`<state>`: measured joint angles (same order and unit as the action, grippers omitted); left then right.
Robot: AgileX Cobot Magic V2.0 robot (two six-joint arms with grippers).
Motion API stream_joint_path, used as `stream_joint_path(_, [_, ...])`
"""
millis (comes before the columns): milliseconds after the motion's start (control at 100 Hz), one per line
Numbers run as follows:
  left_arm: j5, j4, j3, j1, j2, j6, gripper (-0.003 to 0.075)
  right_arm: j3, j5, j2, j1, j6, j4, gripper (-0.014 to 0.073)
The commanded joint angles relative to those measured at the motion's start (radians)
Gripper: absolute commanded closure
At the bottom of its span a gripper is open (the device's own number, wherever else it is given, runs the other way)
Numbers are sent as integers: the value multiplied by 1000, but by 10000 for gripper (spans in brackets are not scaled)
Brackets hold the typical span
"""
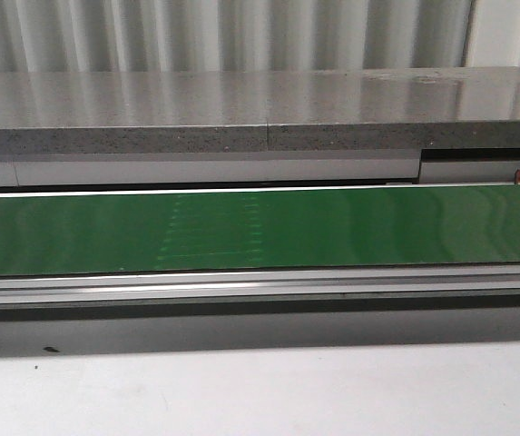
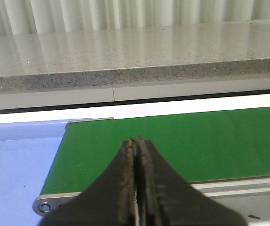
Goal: Move button from right to left
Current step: 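Move the right gripper down toward the yellow button in the green tray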
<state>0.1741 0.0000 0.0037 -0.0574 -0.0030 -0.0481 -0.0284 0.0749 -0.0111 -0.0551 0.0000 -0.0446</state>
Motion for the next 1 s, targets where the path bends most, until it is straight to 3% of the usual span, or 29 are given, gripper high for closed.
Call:
stream_joint_path(0, [-79,-9,39,1,-33,10,741,22,-75,-19,0,0,6,662])
stream_joint_path(860, [-79,-9,39,1,-33,10,741,23,-75,-19,0,0,6,662])
stream_joint_path(990, [-79,-9,39,1,-33,10,741,71,-2,-17,0,0,6,662])
